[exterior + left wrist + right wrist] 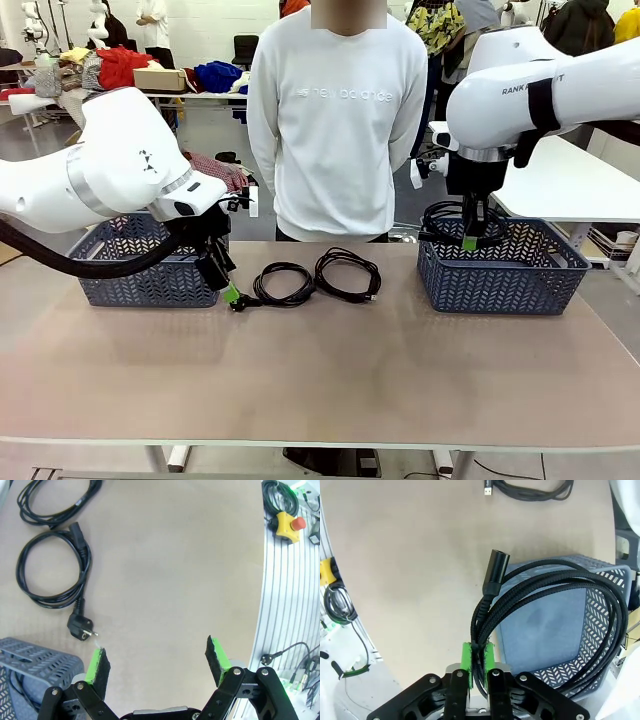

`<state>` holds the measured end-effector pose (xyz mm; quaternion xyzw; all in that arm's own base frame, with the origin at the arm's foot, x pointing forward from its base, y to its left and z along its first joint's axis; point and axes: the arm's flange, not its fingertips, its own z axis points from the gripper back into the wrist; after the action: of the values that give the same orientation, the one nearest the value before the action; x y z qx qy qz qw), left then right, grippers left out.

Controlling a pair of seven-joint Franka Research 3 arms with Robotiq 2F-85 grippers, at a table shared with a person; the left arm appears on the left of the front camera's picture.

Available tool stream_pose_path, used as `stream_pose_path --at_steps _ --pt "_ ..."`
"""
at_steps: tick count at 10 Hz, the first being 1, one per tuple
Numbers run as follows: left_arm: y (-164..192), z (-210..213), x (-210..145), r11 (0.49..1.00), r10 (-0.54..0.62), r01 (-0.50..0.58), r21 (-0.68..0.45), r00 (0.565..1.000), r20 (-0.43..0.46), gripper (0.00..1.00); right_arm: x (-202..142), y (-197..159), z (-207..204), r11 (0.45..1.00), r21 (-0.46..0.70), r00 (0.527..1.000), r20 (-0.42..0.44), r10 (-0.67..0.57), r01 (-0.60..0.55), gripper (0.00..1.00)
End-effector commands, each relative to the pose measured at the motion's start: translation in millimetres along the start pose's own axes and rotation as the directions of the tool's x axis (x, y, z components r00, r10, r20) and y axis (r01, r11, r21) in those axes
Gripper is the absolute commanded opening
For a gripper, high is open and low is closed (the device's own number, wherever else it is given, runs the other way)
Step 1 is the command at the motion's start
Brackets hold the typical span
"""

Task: Organize the cables according to human instructions.
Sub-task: Pick up a bundle of cables and place it in the basket indicated by the human.

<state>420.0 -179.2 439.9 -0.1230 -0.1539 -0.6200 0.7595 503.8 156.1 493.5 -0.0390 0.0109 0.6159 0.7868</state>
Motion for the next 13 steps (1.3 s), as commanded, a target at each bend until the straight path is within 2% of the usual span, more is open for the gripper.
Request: stream_pose_path --at_steps 1,6,8,13 --pt "0 1 -1 1.000 0.003 -0.003 0.004 1.000 -0.001 1.00 -11 -18 -3 1.000 -0.011 1.000 -0.002 -0.014 0.014 0.12" --pt "0 1 -1 1.000 0.003 -0.003 0.004 1.000 -0.001 1.00 -48 -52 -19 0.999 -0.026 1.000 -0.007 -0.026 0.026 0.12" --pt "0 1 -1 1.000 0.003 -0.003 0.004 1.000 -0.001 1.00 -52 -72 -27 0.998 -0.061 0.999 0.009 0.035 -0.034 0.12" --pt "0 1 -1 1.000 0.003 -0.003 0.004 1.000 -0.001 1.00 -55 -98 -45 0.999 -0.036 1.000 -0.004 0.031 -0.031 0.12"
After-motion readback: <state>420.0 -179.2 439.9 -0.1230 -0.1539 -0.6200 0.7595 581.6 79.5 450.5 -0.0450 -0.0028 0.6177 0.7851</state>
